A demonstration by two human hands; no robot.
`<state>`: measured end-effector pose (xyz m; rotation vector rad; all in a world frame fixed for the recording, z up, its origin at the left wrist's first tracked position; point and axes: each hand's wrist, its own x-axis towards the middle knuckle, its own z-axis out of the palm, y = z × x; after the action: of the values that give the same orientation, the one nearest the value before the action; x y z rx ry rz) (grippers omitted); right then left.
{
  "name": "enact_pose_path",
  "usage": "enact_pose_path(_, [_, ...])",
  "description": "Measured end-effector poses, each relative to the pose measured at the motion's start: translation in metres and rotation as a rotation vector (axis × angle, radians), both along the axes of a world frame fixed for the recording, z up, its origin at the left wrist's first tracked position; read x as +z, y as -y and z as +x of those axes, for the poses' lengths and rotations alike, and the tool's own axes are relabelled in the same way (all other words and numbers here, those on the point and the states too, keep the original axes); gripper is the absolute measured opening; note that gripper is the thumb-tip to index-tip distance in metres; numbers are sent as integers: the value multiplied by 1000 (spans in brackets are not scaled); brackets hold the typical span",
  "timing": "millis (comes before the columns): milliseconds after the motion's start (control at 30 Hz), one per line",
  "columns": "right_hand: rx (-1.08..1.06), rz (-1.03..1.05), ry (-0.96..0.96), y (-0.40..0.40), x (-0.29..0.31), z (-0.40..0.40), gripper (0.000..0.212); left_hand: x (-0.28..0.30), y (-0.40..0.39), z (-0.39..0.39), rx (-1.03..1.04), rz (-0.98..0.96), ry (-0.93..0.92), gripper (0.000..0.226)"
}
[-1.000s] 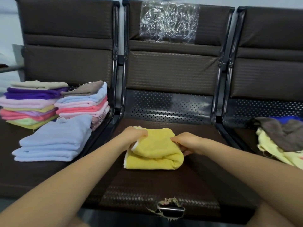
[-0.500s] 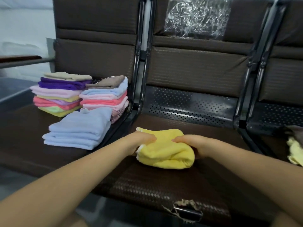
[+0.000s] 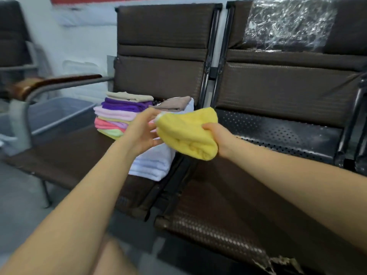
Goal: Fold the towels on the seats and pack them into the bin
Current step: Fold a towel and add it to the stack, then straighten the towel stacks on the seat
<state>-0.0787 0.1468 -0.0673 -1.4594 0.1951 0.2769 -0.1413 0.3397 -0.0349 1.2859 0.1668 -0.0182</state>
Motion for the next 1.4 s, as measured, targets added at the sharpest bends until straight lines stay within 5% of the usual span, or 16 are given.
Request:
enact_pose_path(167, [72,45,45,-96,-25,33,82,-12,-49,8,444,37,71,29])
enact_pose_path(300, [127,-339,76,-127,-64,6,61,-72,-80,18,491,758,-179,47])
enact_pose_path(400, [158,-499,264,-116,-68,3,50,-94,-86,19,420,981,-308,52])
enact_pose_path(500, [226,-521,244,-82,-57,2,33,-78,-70,17,576,1220,-202,48])
enact_pose_path(600, [268,-643,199,-32,-49,-4,27,-65,-47,17,618,1363,131,34])
enact_pose_path(700, [218,-666,146,39,-43,-13,29,-45,8,19,458,1257,354,24])
enact_pose_path(800, [118,-584,27,108,-37,-30,28,-34,81,18,229,1090,385,15])
enact_pose_path(967, [-69,-474,-79,209,-20,-57,30,-28,204,1,-229,769,117,17])
enact_pose_path(1133, [-195,-433,-60,281,-7,-79,27,-32,310,-21,-425,383,-98,10])
enact_pose_path(1400, [-463,-653,-54,428,-25,-129,30,-64,425,-44,-654,422,-167,7])
